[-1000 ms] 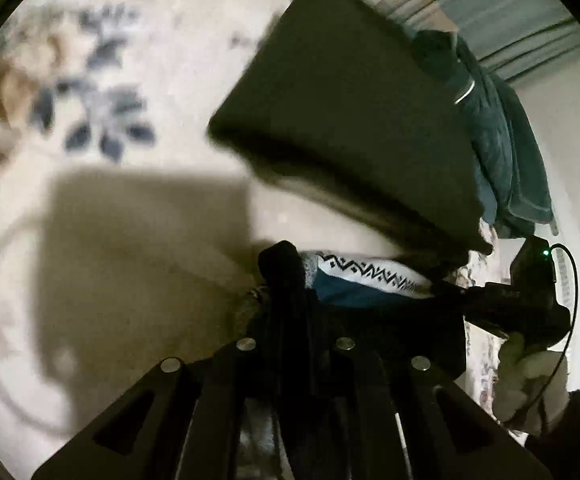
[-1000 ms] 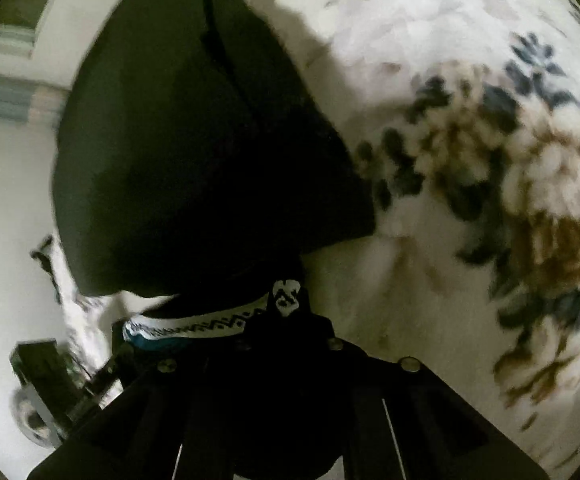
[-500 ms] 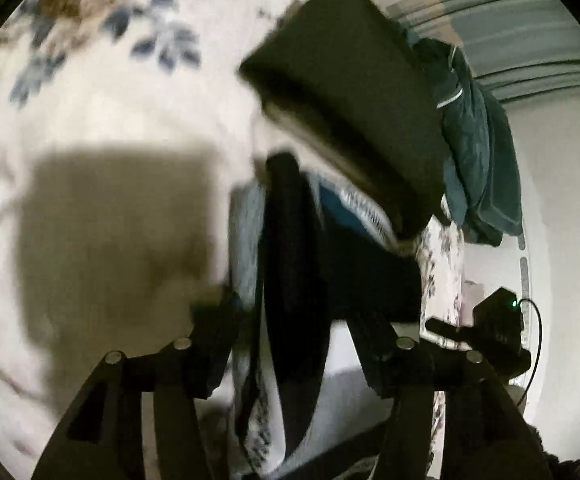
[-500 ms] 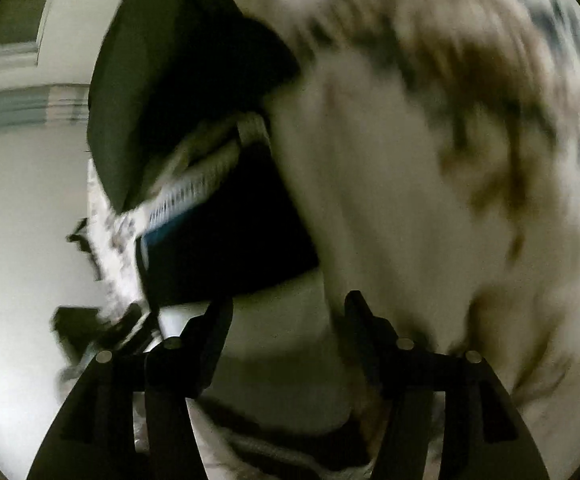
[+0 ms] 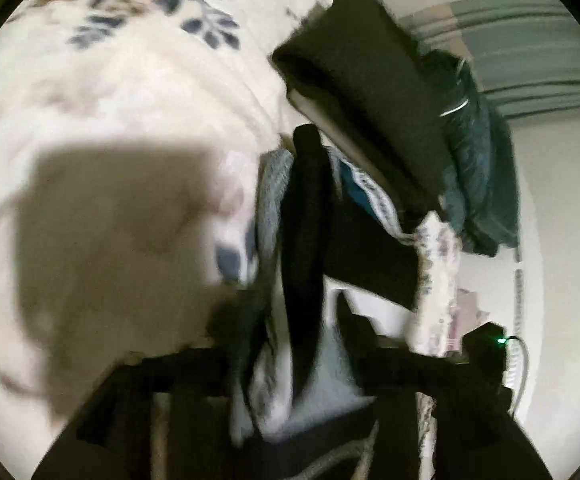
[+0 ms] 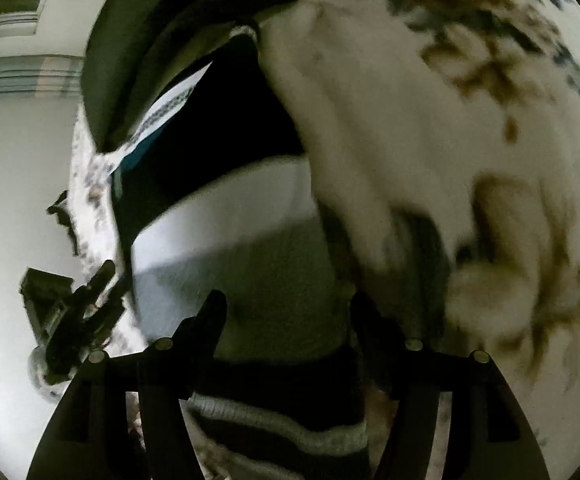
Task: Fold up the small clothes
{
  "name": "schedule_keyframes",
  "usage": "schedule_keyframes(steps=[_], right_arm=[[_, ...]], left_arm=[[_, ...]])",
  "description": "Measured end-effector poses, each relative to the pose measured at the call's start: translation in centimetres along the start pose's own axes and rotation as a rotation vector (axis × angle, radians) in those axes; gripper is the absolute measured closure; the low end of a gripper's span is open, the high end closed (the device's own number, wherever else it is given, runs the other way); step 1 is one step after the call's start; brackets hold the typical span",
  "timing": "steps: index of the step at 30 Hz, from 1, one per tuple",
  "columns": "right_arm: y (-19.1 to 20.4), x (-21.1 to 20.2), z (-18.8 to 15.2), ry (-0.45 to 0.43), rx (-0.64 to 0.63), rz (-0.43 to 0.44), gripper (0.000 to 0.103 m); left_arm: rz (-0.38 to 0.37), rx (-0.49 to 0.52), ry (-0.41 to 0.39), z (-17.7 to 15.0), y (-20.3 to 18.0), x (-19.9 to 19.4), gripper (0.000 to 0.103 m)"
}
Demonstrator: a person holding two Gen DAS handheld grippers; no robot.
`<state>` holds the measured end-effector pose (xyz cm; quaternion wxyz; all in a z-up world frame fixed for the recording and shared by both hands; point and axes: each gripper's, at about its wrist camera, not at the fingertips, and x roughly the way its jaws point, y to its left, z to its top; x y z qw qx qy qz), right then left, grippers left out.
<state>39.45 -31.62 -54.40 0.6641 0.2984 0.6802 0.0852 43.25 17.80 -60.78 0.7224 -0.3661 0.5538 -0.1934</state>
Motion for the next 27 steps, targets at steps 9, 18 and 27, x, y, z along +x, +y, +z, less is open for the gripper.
schedule_keyframes(steps=[9,18,27], right_arm=[[-5.6,-3.6,-13.4,0.155,0.099,0.088,0.036],[-12.2,0.6,-26.0,0.340,0.224,0.080,0.036],[-12.1,6.5,-31.4,0.454,0.228,0.127,0.036]], left_arm=[[0.104,-0.048,0.055,-15.4,0.7,-8.2,0.040],[0.238,-0.136,0.214,-30.7,6.5,-9.1,0.040],[0.180,-0.091,0.237,-33.7,7.9,-7.8,0.039]])
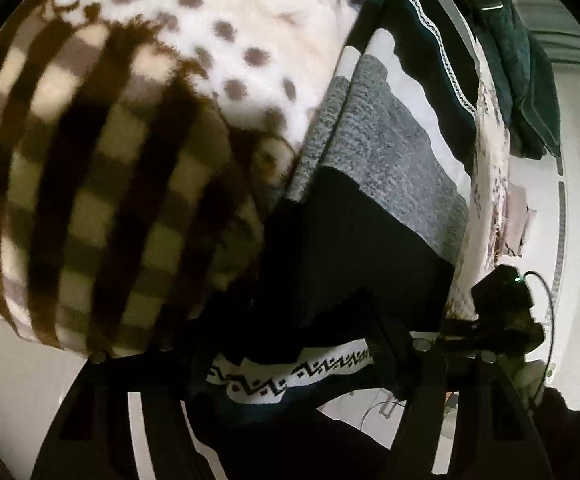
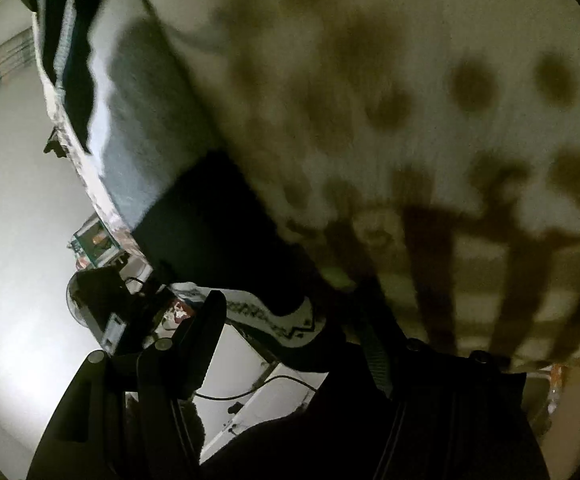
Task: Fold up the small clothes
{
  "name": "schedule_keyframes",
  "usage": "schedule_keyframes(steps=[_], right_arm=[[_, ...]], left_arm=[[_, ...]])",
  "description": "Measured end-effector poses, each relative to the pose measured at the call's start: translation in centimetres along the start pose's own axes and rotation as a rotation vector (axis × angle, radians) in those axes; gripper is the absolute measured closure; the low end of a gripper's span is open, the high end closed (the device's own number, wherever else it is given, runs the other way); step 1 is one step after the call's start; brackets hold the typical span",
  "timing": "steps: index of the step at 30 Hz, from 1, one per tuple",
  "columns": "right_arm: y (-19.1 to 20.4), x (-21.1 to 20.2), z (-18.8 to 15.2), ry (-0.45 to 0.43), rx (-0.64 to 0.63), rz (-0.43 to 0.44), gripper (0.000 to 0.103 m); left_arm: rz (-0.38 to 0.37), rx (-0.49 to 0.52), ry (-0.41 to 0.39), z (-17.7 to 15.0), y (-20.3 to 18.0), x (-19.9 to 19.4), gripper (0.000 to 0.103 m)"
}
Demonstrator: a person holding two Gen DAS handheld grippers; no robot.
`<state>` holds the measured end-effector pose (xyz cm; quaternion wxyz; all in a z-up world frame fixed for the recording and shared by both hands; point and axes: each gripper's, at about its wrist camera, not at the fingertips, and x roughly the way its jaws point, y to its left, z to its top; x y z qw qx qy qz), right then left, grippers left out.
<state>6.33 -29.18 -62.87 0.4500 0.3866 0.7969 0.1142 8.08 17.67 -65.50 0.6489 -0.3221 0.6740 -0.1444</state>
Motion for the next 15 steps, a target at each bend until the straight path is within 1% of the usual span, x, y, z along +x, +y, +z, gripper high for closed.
schedule_keyframes(steps=[3,5,8,9,10,11,12,13,15], right_arm=[[0.4,2.0,-0.2,0.031,-0.007,0.030,0.036],[0.6,3.4,-0.3,0.045,-0.013,0.033,0.036],[0.6,4.4,-0.4,0.036,-0.013,0.036,0.036],[0.8,4.6,-0.5,0.024,-0.012,0.042,0.037],[0.9,4.5,-0.7,0.011,-0.016,0.048,0.042],[1.4,4.6,-0.9,0.001,-0.027,0.046,0.051],[1.9,4.6,-1.3,-0.004,-0.044,0.043,0.074],[2.1,4.5,-1.6,-0.010,-0.051,0.063,0.080],[2.6,4.0,-2.3,-0.036,-0.063,0.091,0.084]], left_arm=[[-0.021,0.001,0.004,0.0,0.7,-0.1,0.038],[-0.026,0.004,0.002,0.0,0.6,0.1,0.037],[-0.021,0.018,-0.006,-0.3,0.7,0.0,0.037],[-0.020,0.024,-0.013,-0.6,0.4,0.0,0.039],[-0.018,0.030,-0.019,-0.8,0.2,-0.2,0.042],[-0.016,0.040,-0.026,-1.1,-0.1,-0.4,0.053],[-0.007,0.044,-0.025,-1.3,-0.3,-0.2,0.083],[-0.009,0.042,-0.015,-1.6,-0.4,-0.2,0.089],[-0.012,0.038,-0.028,-2.1,-0.8,-0.7,0.092]])
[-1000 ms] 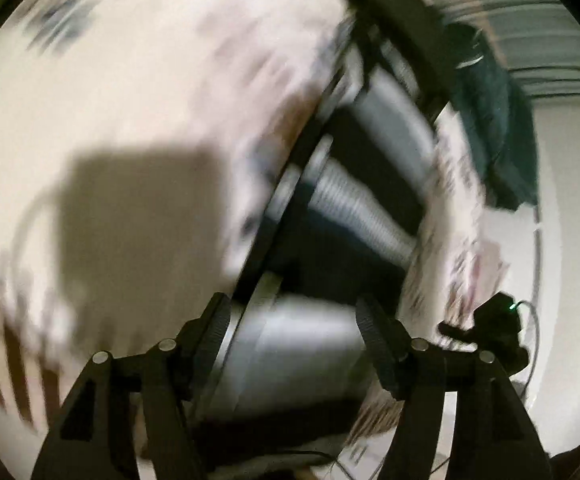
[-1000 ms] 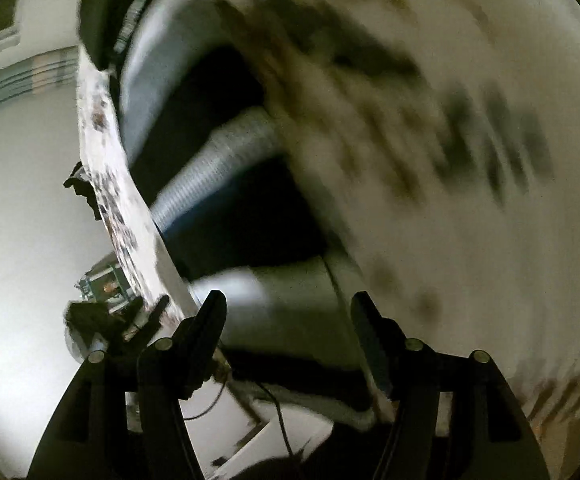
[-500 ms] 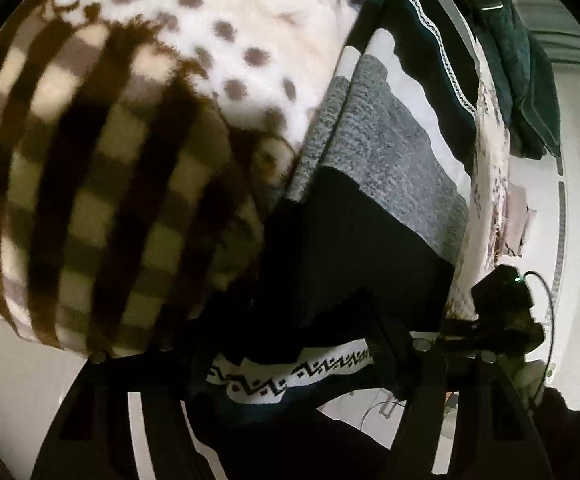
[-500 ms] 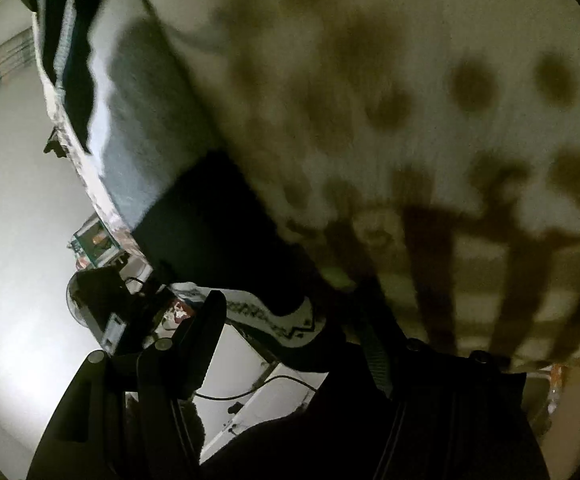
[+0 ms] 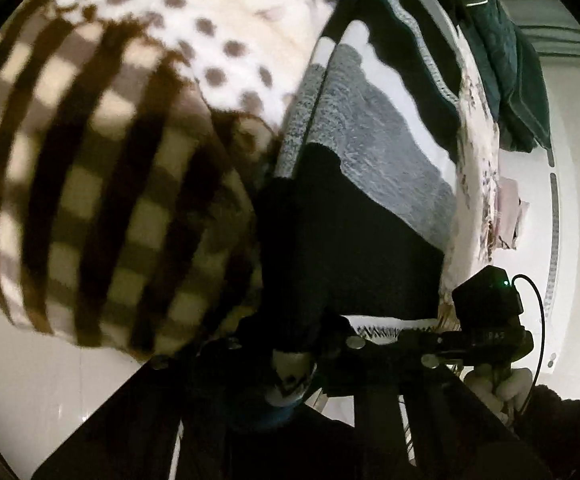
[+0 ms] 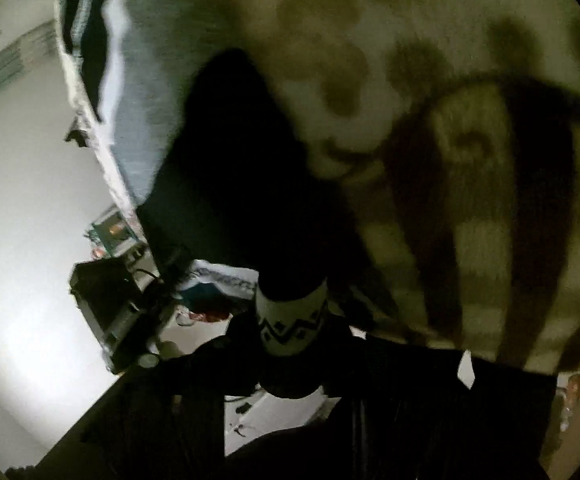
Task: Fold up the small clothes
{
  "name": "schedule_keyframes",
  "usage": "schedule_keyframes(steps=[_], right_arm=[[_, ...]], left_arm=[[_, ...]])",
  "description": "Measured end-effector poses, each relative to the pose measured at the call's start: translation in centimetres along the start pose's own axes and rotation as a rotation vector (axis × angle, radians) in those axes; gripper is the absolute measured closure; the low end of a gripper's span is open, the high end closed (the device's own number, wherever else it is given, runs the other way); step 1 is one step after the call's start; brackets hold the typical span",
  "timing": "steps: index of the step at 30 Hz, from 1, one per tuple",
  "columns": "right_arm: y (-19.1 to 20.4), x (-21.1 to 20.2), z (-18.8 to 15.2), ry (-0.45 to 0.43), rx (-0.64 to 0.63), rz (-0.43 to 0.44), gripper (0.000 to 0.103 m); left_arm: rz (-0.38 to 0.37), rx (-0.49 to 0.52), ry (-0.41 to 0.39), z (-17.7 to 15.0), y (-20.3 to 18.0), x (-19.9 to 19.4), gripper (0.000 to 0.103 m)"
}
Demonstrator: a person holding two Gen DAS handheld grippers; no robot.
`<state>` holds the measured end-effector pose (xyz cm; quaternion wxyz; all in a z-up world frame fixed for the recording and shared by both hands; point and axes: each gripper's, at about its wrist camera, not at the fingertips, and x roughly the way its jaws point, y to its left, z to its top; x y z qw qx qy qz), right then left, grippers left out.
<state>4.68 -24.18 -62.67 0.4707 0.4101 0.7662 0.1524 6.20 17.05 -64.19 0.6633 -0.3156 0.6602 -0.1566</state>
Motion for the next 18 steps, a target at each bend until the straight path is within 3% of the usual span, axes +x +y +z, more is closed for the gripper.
schedule_keyframes(steps=[5,9,13,18], right_arm=[[2.8,-1.6,-1.3,-0.046,-0.043,0.053,0.086],[6.6,-4.2,-1.7,-0.101,-0.092,0.106,0.086],[10.2,-8.0,-0.7,-0.187,-0.133,0.158,0.086],[16.0,-12.8,3.2,-0.330,-0.203,0.196,0.086]], left_arm=[[-0.038,-0.034,-0.050,-0.1,-1.8,-2.5,0.094],[-0.116,-0.047,-0.124,1.0,-4.0,-5.9,0.094],[-0.179,-0.025,-0.223,3.9,-7.7,-8.6,0.094],[-0.222,0.041,-0.333,10.5,-12.2,-9.9,0.094]])
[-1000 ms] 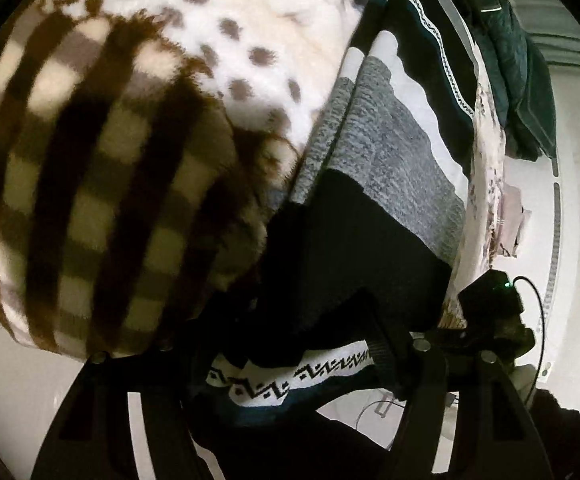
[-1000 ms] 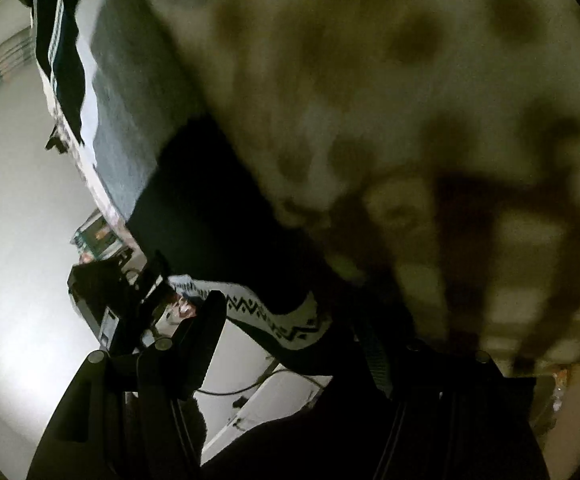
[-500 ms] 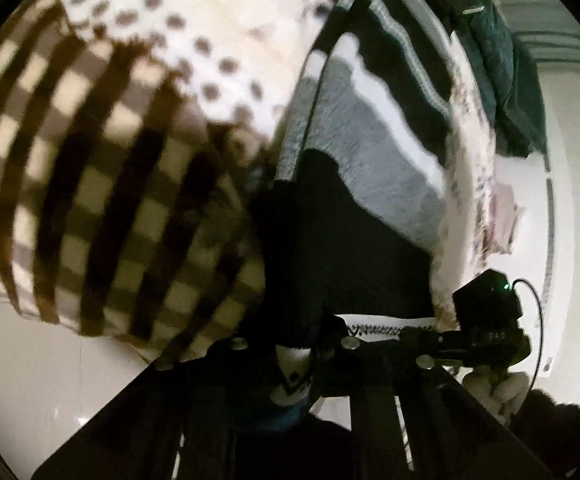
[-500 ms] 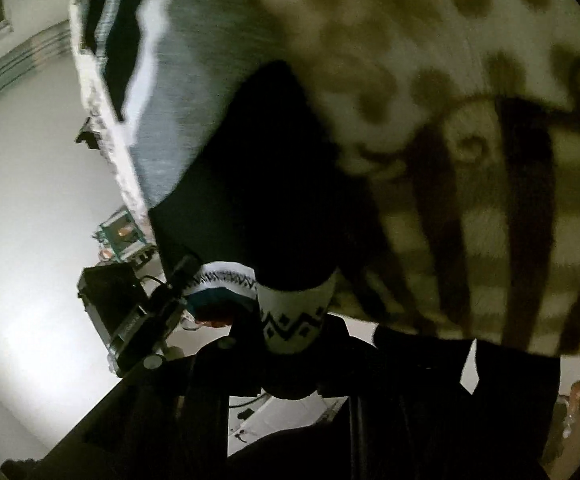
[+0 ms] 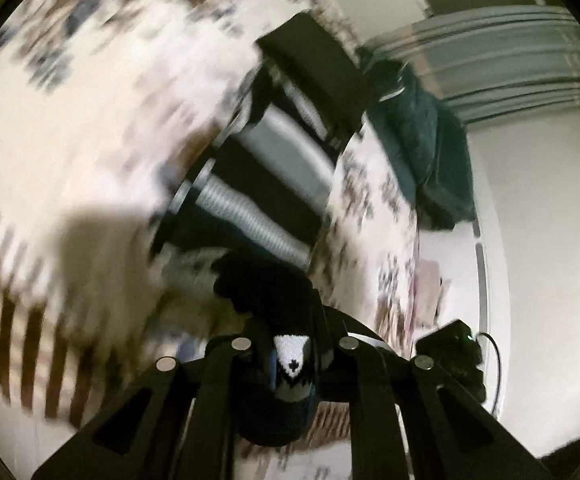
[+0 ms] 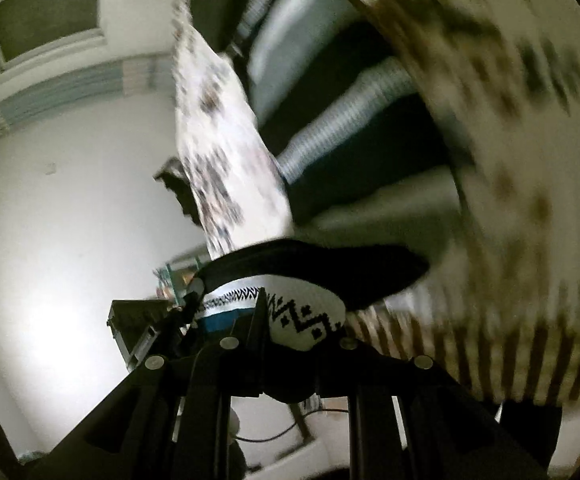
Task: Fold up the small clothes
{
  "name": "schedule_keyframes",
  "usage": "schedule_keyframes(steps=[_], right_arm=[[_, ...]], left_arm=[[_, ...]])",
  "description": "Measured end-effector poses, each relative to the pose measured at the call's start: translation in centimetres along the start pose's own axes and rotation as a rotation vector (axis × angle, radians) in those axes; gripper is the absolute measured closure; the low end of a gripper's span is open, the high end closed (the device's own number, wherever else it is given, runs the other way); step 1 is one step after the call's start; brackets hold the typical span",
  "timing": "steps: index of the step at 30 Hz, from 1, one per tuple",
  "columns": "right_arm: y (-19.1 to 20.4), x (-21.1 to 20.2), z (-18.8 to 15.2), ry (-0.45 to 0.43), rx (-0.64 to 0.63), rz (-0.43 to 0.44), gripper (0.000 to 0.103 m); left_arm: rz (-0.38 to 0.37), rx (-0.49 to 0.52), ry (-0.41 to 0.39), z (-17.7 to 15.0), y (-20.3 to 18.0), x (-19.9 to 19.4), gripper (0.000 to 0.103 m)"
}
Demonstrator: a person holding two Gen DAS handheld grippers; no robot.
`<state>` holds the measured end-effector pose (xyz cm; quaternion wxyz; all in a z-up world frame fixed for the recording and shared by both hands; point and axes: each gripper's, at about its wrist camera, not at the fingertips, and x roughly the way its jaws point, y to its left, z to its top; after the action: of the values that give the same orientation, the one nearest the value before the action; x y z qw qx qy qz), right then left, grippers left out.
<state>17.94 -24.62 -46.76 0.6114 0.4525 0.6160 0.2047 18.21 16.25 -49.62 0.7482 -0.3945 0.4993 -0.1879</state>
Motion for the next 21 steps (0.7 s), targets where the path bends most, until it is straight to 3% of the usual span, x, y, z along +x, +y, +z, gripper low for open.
schedule_keyframes(steps=[5,10,17,20,21], right_arm=[[3.4,-0.3,9.0,-0.120,-0.052,-0.008,0.086],[5.3,1.4,17.6,-0.204,-0.069,-0.054,0.086],[5.0,6.1,29.4,-0.185,0.014,-0.096,0.083],[4.9,7.1,32.7,-0.183,0.051,-0.083,0.075],[5.0,7.4,33.6,-0.183,0.055,-0.077,0.068]], left_arm=[[-0.042,0.023,-0.081,7.9,-1.8,4.9,0.094],[-0.031,0.039,-0.079,15.1,-2.4,9.8,0.093],[0.032,-0.029,-0.024,23.5,0.1,16.6,0.089],[0.040,-0.046,-0.001,25.2,1.6,19.0,0.078],[0.040,-0.054,0.007,25.5,1.9,19.6,0.068]])
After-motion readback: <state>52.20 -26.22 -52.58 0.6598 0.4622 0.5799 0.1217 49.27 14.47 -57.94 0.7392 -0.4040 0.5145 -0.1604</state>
